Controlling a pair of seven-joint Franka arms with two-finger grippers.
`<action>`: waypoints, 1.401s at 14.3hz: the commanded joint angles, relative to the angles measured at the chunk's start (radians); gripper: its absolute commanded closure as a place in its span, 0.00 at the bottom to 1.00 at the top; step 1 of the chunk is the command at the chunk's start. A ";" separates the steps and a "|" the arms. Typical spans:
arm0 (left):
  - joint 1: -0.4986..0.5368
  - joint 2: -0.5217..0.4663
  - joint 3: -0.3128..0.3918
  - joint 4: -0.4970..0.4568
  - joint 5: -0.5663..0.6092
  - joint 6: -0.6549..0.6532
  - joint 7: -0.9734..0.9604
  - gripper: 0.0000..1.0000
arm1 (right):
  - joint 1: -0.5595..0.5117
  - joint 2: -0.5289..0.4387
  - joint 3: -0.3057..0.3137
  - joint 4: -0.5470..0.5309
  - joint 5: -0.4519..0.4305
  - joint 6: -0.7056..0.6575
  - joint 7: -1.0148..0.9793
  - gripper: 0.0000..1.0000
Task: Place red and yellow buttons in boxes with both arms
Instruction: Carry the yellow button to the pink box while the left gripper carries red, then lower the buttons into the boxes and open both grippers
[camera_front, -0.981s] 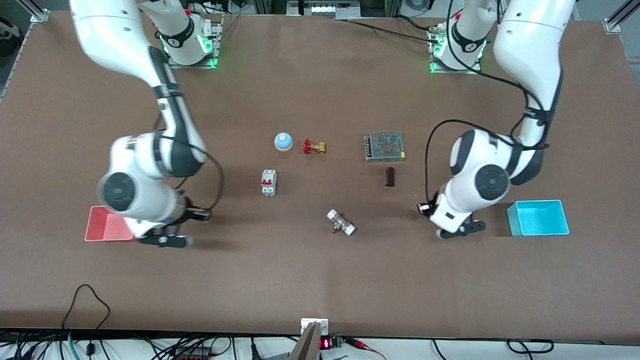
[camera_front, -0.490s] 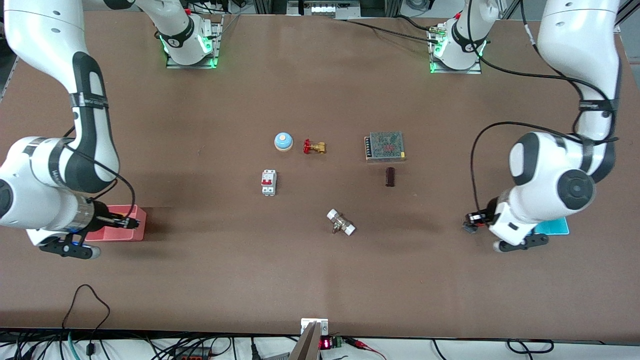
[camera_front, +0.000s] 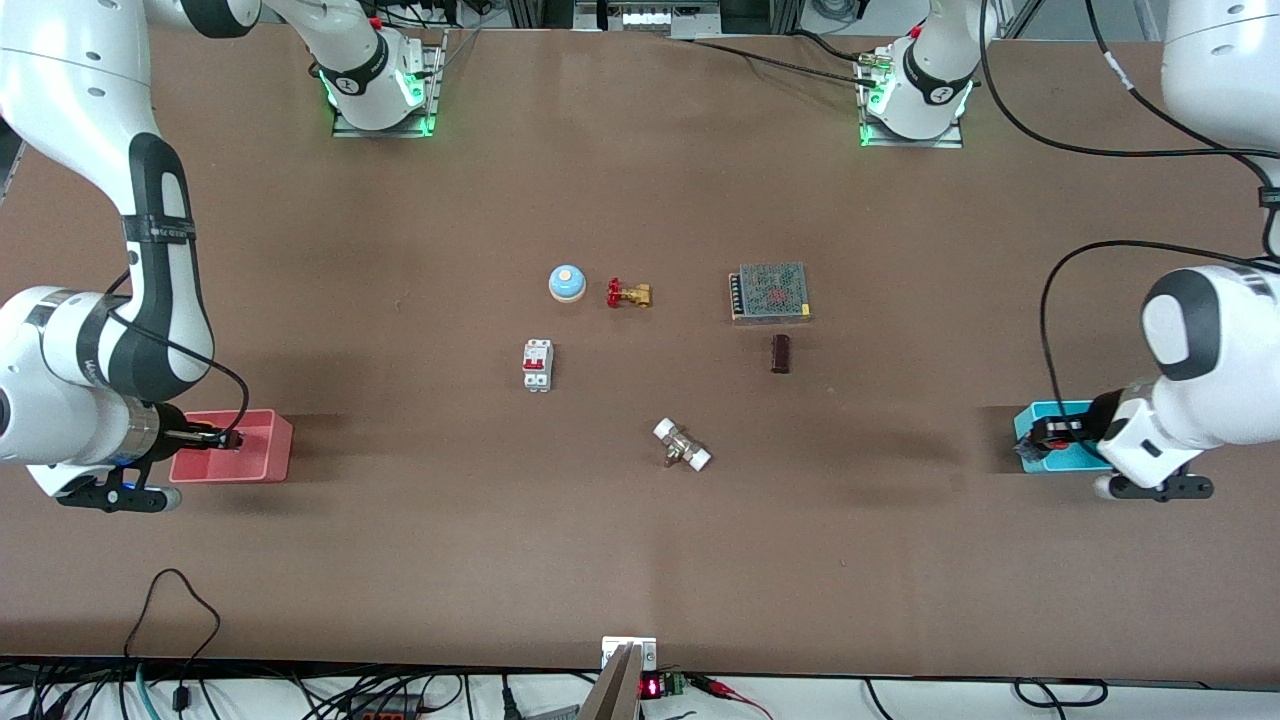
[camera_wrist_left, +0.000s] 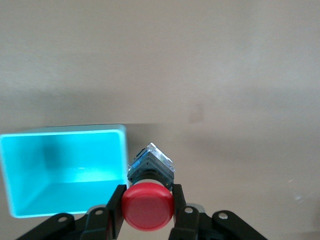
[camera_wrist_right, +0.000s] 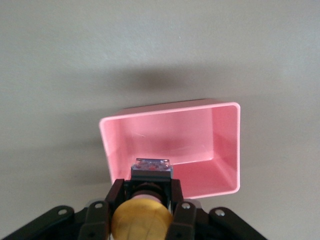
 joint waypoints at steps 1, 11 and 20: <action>0.066 0.013 -0.012 0.018 0.016 -0.020 0.131 0.76 | -0.017 0.037 0.005 0.020 -0.009 0.027 -0.054 0.66; 0.107 0.119 -0.011 0.006 0.125 0.000 0.159 0.72 | -0.043 0.100 0.008 0.017 0.000 0.091 -0.074 0.65; 0.082 0.119 -0.022 0.056 0.109 0.015 0.118 0.11 | -0.051 0.129 0.016 0.016 0.007 0.099 -0.080 0.32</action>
